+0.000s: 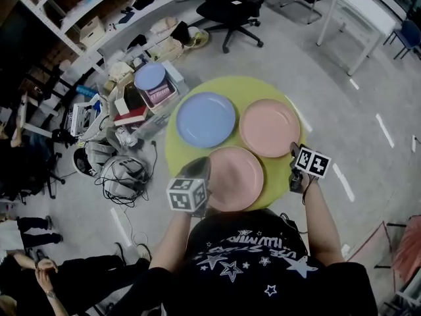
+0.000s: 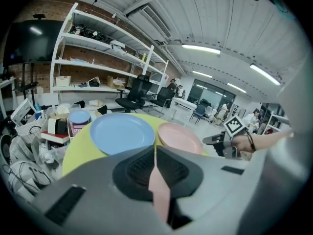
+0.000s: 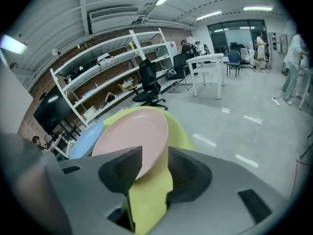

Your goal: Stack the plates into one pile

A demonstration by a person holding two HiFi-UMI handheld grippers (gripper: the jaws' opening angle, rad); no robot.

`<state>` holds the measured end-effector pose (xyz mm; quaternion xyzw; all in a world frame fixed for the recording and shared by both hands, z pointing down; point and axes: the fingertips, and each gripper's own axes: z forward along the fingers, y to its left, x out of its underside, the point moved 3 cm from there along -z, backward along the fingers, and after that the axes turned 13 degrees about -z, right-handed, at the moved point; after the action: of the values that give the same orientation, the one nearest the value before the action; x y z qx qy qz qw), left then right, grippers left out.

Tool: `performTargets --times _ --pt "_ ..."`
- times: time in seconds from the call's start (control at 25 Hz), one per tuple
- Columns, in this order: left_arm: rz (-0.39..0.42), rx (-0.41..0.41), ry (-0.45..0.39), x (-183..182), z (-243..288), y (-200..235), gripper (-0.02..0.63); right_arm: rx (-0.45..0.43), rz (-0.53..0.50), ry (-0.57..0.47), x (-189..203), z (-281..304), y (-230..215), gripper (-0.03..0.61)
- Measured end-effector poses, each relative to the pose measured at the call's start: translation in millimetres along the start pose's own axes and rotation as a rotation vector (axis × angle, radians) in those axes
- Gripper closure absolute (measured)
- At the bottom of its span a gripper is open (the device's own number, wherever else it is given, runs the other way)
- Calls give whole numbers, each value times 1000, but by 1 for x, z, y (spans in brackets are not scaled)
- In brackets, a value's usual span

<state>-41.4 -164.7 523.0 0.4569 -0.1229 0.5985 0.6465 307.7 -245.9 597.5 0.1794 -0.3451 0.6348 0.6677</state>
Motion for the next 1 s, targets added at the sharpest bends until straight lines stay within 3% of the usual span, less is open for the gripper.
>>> performTargets --times 0.28,0.76,1.0 --pt "-19 -51 -19 7 -3 -5 589 -37 35 56 3 23 -11 423" --pt "-60 -114 -35 20 -6 -1 589 -85 -36 94 4 38 -5 425" --pt "-47 -101 -31 16 0 -10 589 -84 -1 112 1 44 -7 475"
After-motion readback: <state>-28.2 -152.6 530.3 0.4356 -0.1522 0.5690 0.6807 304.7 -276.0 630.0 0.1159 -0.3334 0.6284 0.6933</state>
